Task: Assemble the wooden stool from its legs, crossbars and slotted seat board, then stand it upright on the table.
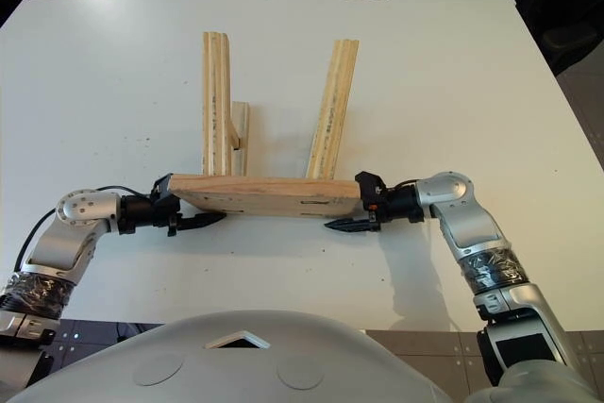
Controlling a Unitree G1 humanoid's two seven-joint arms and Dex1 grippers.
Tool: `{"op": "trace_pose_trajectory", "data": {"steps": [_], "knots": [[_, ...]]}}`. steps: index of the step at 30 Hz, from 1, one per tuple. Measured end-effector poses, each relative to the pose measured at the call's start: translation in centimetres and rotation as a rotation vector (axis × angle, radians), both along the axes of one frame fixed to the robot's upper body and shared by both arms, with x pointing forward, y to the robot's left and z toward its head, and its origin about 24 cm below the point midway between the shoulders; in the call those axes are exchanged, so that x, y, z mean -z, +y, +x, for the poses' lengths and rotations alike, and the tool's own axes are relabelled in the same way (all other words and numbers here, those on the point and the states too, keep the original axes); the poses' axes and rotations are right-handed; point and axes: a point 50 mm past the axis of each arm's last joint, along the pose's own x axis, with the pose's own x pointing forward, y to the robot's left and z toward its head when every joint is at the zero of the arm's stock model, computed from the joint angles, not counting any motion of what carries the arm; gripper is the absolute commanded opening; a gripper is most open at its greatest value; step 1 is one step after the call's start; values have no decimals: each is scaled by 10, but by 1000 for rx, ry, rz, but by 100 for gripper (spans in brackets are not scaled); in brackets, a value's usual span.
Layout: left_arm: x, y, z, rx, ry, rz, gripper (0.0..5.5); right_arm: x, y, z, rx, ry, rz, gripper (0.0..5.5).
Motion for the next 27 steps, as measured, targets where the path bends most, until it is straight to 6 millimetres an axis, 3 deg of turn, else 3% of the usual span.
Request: {"op": "trace_pose_trajectory", "data": {"steps": [7,17,22,27], "knots": [[0,0,-3,30,19,-6,159,1,-1,5,11,-21,-3,155],[-1,-2,-5,37,29,-17,159,-4,-4,0,11,6,-3,154],[-20,-8,-27,54,68,-82,159,-24,-15,-25,37,86,61,154],[-56,-7,-57,43,124,-216,159,-63,-26,-50,70,172,204,154]]}}
